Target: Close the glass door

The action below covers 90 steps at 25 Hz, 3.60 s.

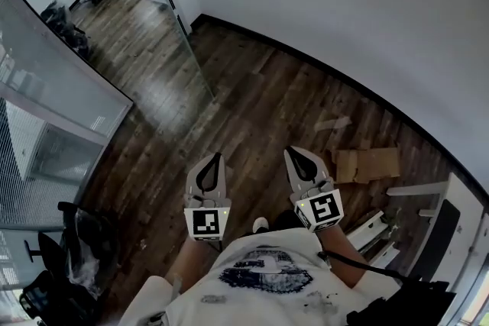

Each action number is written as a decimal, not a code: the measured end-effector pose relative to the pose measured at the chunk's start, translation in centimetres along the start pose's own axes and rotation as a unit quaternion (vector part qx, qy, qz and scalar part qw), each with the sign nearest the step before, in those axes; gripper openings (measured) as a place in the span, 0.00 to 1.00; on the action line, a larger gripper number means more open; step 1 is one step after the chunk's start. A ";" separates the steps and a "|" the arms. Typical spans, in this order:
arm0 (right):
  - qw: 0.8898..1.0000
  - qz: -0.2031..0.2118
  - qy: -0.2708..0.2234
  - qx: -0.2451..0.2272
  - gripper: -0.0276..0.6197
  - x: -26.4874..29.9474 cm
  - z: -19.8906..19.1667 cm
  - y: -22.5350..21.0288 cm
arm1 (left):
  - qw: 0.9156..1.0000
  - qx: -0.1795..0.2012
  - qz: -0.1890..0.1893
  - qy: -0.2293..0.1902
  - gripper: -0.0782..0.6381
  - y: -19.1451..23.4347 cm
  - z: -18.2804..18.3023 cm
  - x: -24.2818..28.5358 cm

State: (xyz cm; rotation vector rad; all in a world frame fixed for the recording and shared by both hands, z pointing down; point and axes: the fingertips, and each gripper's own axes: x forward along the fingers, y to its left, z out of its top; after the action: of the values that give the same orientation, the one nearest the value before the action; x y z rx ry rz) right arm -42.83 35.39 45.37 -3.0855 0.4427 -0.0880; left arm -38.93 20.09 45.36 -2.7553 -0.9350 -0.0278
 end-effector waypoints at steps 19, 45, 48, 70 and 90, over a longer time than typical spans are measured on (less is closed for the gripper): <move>0.999 0.046 -0.014 0.022 0.05 12.0 0.5 -17.7 | 0.998 0.018 0.049 0.034 0.11 -0.1 1.9 19.4; 0.990 0.140 0.005 0.013 0.05 29.1 0.6 -29.7 | 0.988 -0.010 0.146 0.039 0.11 4.3 1.7 36.9; 0.988 0.156 0.016 -0.006 0.05 32.5 0.8 -30.0 | 0.987 -0.031 0.158 0.027 0.11 6.8 1.1 39.7; 0.933 0.351 0.056 -0.050 0.05 57.1 2.0 -22.9 | 0.939 -0.062 0.334 0.056 0.11 26.1 -1.6 48.5; 0.838 0.535 0.106 -0.017 0.22 73.0 -3.0 -12.3 | 0.807 -0.088 0.569 0.131 0.11 33.6 -4.8 44.5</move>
State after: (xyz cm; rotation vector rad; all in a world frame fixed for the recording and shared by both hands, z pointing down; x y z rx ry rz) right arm 30.35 26.60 52.56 -2.3675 2.0526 -0.3788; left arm 17.01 19.75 46.97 -2.8791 0.8899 -0.2817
